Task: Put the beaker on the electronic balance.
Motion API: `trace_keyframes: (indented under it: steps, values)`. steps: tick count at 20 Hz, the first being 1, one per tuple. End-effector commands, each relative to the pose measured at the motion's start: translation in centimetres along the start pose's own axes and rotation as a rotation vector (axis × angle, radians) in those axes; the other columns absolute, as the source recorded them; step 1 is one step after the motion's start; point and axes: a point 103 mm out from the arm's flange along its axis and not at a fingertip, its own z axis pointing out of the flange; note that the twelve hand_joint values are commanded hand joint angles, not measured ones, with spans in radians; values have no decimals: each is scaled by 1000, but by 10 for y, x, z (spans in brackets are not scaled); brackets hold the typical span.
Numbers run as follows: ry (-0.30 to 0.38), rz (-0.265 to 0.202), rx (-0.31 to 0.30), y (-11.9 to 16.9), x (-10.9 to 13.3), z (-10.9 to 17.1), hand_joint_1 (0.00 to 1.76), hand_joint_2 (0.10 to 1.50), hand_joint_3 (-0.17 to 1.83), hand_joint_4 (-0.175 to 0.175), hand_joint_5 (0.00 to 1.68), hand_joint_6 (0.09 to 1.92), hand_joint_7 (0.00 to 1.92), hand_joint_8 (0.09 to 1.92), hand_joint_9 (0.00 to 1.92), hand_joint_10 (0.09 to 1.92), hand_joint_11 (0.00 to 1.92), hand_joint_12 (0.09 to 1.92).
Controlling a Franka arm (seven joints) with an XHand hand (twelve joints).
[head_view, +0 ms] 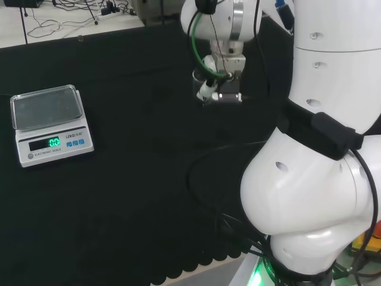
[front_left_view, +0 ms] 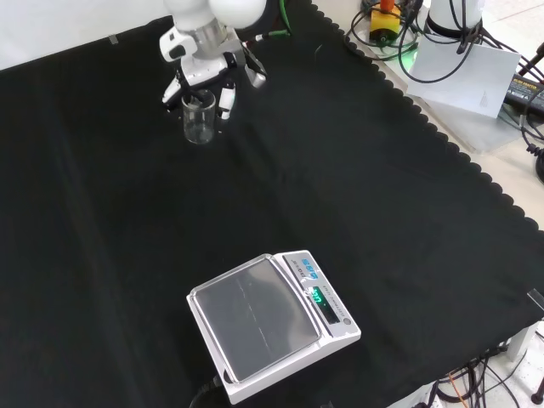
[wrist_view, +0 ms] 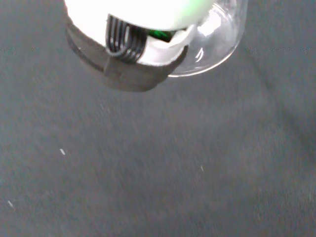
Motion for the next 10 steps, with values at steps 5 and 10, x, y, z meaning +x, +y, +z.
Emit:
trace_keyframes:
  steps: [5,10]
  values:
    - [-26,-46,-45,-8,30,-57,1149,892,808,1,700,1588,790,1653,1020,1354,1204,1014]
    - [-50,-103,-32,-5,65,-61,1152,880,826,-1,708,1583,798,1654,1029,1352,1200,1021]
